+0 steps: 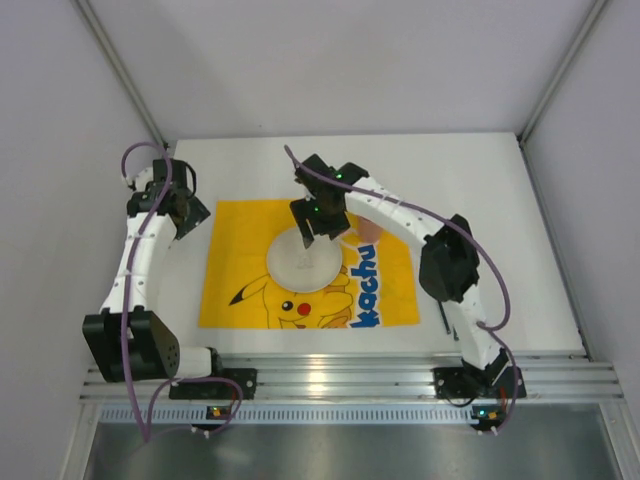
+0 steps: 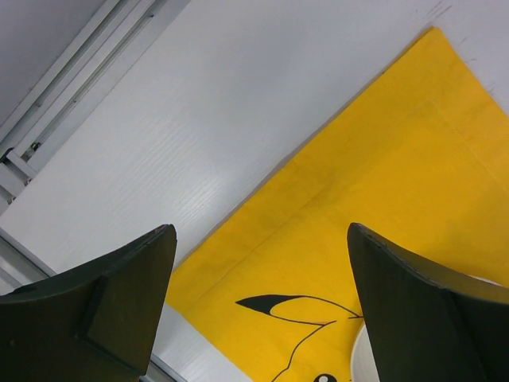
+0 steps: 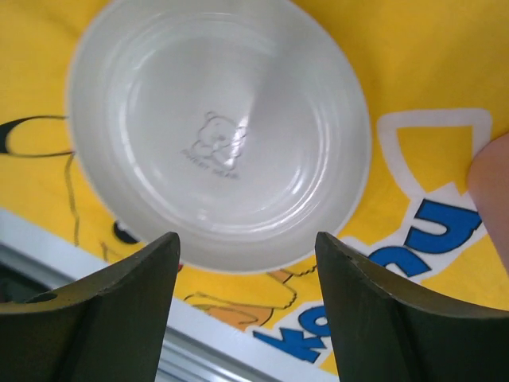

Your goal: Set the dinner table for one person

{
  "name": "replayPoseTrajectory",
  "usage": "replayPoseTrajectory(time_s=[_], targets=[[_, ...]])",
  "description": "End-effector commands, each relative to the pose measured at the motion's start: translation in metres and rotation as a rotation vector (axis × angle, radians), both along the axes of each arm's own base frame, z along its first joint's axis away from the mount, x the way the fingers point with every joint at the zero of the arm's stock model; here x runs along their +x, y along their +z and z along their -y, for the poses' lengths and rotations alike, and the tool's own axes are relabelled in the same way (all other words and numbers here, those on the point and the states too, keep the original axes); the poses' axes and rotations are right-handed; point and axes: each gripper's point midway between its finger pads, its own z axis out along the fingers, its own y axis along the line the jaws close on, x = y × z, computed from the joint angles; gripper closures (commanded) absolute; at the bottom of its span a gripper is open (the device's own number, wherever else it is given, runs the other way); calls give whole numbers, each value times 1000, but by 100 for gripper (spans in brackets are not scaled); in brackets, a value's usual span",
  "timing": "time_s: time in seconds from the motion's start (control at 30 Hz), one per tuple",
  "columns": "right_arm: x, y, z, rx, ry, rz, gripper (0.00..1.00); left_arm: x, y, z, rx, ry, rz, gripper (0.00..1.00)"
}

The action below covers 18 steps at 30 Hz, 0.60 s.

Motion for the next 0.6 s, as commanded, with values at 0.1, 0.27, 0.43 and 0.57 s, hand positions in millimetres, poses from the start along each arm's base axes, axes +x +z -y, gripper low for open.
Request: replayPoseTrajectory(time_s=[0.1, 0.27, 0.43, 0.57], targets=[[-24, 172, -11, 334, 23, 270, 30, 4, -4, 15, -57, -58, 59, 7], [-38, 183, 79, 144, -128, 397, 28, 3, -18, 34, -126, -106, 76, 7], [-63, 125, 184, -38, -343, 327, 30, 0, -33, 54, -184, -162, 80, 8], [-70, 76, 235, -52, -504, 231, 30, 7, -29, 72, -224, -254, 118, 8]])
